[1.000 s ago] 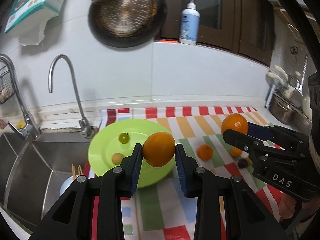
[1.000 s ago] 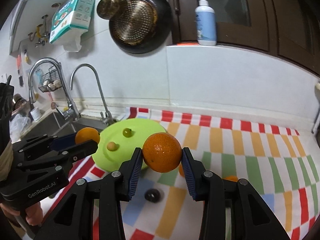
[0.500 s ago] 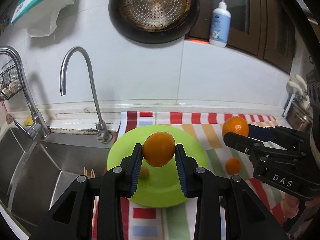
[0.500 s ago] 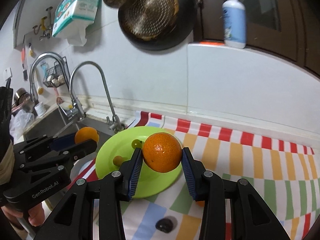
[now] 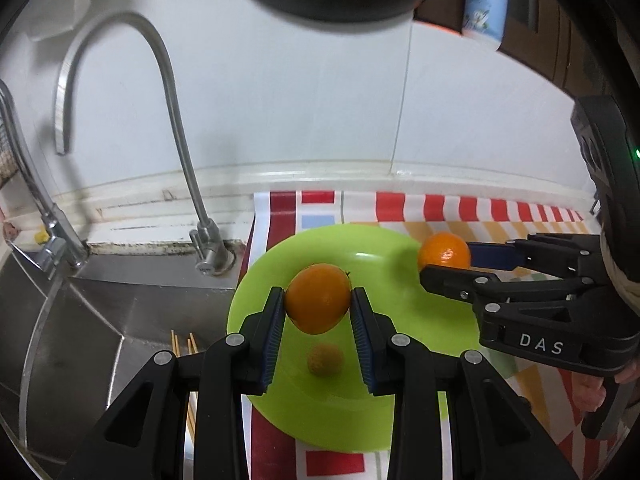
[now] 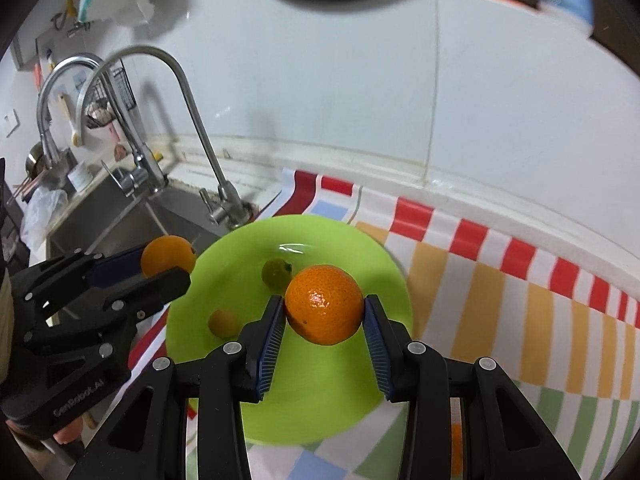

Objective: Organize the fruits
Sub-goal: 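Open left tool onto the plate while right tool releases the orange beside it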

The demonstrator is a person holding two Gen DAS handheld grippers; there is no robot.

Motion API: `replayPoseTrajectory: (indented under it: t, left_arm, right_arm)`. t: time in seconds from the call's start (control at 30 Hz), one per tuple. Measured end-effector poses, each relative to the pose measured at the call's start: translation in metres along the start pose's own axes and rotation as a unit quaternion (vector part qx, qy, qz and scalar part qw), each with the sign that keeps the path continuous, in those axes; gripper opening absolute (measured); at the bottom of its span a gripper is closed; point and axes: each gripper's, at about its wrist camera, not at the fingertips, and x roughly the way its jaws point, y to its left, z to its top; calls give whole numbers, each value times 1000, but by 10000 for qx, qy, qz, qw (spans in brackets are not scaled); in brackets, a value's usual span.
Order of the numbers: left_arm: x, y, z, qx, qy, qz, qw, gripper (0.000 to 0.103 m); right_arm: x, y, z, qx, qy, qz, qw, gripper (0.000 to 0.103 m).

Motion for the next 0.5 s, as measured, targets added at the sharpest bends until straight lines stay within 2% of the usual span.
replayPoseTrajectory:
  t: [0.27,0.33,0.5]
  left_arm:
    - [21,4,-2,43,269,-68,9996,33]
    - [21,4,-2,40,276,-85,9996,37]
    - [10,7,-2,7,125,138,9998,43]
  right_arm:
    - [33,-3,7,78,359,71,9993,41]
    - [35,-3,6,85,371,61,9993,41]
    - [29,-5,6,103,270,43,9996,42]
